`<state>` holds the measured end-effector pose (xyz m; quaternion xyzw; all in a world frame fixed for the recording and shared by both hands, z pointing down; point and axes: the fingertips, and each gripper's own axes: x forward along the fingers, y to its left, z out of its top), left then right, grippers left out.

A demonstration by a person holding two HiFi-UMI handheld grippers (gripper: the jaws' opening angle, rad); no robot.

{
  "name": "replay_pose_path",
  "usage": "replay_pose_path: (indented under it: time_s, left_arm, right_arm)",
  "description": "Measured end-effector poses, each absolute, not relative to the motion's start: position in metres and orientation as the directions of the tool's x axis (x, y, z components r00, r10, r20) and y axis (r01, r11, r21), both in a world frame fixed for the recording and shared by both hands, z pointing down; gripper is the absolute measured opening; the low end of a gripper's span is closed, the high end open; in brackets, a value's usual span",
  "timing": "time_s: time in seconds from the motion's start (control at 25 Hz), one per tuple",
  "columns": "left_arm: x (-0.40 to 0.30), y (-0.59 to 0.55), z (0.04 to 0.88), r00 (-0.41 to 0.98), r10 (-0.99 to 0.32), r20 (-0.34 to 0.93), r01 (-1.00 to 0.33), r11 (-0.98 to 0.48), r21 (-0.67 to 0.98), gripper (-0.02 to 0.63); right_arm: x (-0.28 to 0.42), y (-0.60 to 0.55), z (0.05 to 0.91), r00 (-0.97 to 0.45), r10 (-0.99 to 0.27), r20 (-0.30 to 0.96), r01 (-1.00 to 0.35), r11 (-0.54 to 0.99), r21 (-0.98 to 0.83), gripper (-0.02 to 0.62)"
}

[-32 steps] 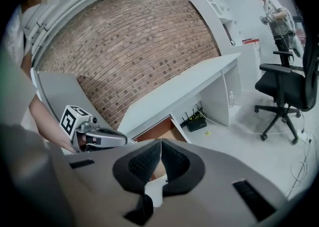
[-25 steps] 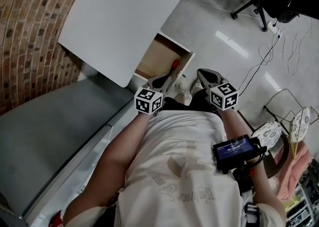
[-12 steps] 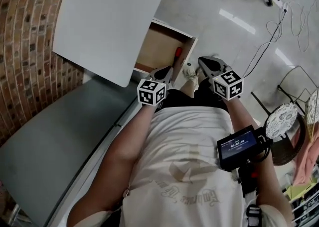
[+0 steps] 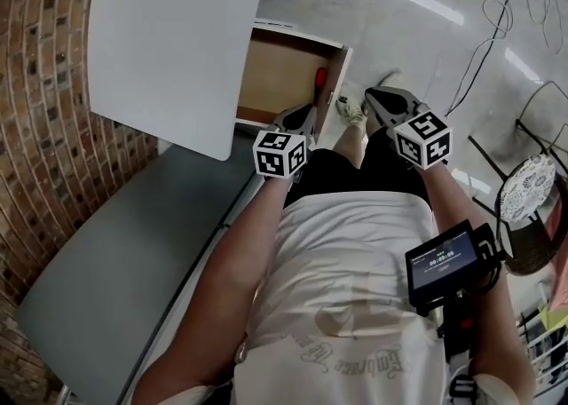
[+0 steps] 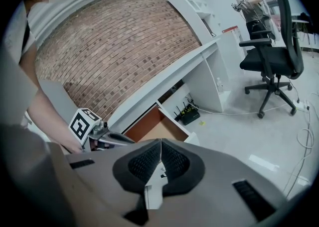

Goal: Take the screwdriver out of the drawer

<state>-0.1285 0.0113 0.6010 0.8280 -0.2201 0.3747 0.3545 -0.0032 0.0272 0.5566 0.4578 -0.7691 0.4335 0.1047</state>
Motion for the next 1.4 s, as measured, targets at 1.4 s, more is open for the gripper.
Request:
replay_pose_path:
  time_s: [1.4]
  left_arm:
    - [-0.135,-0.004,0.701,0.466,-0.004,0.885,-0.662,-0.665,0.346,0.164]
  right_arm:
    - [0.006,0.033,0.615,-0.579,-0.591,0.562,-0.772,0.177,-0.61,0.023]
